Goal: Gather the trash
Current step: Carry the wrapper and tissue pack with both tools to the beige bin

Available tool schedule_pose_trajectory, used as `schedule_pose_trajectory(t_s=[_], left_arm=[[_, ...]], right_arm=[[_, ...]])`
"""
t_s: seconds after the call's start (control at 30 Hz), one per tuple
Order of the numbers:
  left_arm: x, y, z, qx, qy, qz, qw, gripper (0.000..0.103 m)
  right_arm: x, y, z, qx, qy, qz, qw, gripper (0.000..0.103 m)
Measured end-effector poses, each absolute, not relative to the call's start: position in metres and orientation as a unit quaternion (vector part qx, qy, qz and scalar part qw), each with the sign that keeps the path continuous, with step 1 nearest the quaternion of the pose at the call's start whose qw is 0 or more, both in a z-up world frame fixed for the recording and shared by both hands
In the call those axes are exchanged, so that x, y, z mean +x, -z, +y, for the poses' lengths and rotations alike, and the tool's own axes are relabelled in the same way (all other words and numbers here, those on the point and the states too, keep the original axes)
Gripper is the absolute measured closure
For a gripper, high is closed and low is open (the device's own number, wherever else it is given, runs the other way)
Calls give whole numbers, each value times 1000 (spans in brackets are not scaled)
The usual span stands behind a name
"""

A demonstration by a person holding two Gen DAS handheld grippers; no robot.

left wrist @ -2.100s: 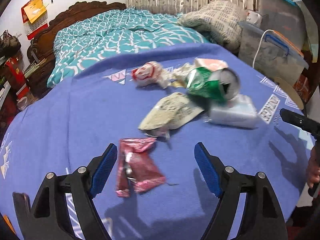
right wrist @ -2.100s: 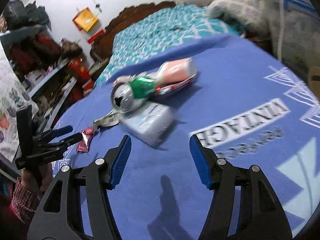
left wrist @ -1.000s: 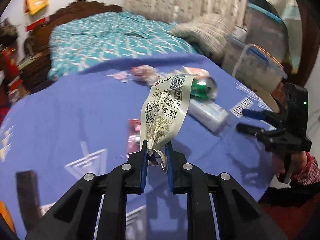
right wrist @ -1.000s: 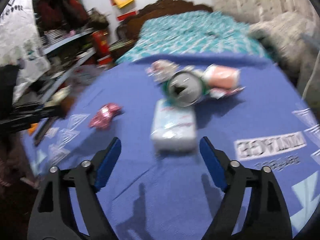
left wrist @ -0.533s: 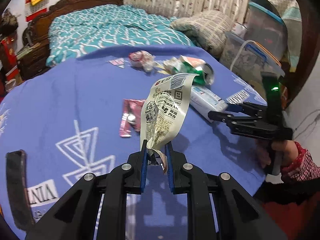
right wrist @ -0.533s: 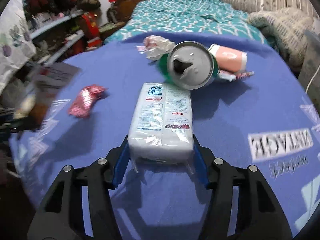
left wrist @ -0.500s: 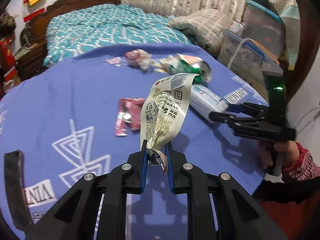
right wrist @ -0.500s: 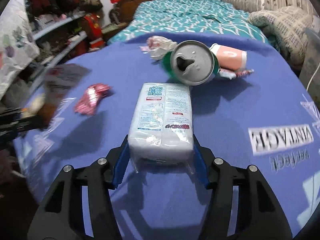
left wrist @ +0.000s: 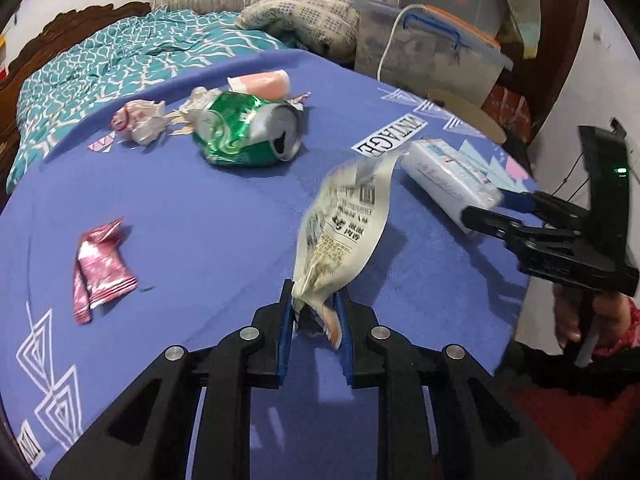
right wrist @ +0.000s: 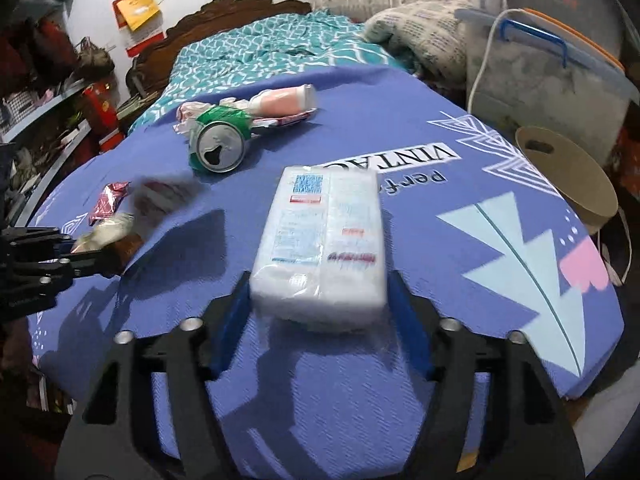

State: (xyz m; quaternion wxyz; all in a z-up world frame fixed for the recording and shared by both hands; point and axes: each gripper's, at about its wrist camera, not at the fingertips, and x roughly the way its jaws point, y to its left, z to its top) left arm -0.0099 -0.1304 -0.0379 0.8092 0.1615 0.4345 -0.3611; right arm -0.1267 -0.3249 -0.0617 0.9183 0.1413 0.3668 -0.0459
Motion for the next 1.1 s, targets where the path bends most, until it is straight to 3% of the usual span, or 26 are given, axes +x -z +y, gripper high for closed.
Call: schedule_pose_trajectory(t_s=[0.03,0.07,0.1,0.17,0.63,0.67,0.73,0.77,1.1], left_arm=[[-10,39,-135,170,355,433,811,79],[-9,40,-138,176,350,431,813,67],[-10,41,-141,183,342,427,817,48],[-12,40,-143,187,335,414,825,39],[-25,40,-162,238,345,394,818,39],[-24,42,-164,238,348,397,815,43],[-21,47,-166,236,357,414,804,78],[-19,49,-167,236,356,420,801,84],[6,20,-173,132,421,451,776,87]], right_arm=[[-129,60,-325,144,47,362,920,26],[-131,59,-324,145,48,358,921,24],[-132,58,-324,144,49,354,923,23],[-132,56,-321,141,48,351,924,23],[-125,70,-318,137,36,358,923,23],[-125,71,-318,139,36,358,923,23],[-126,72,-320,145,36,356,923,26],[-126,72,-320,147,32,355,923,43],[-136,62,-354,200,55,317,925,44]])
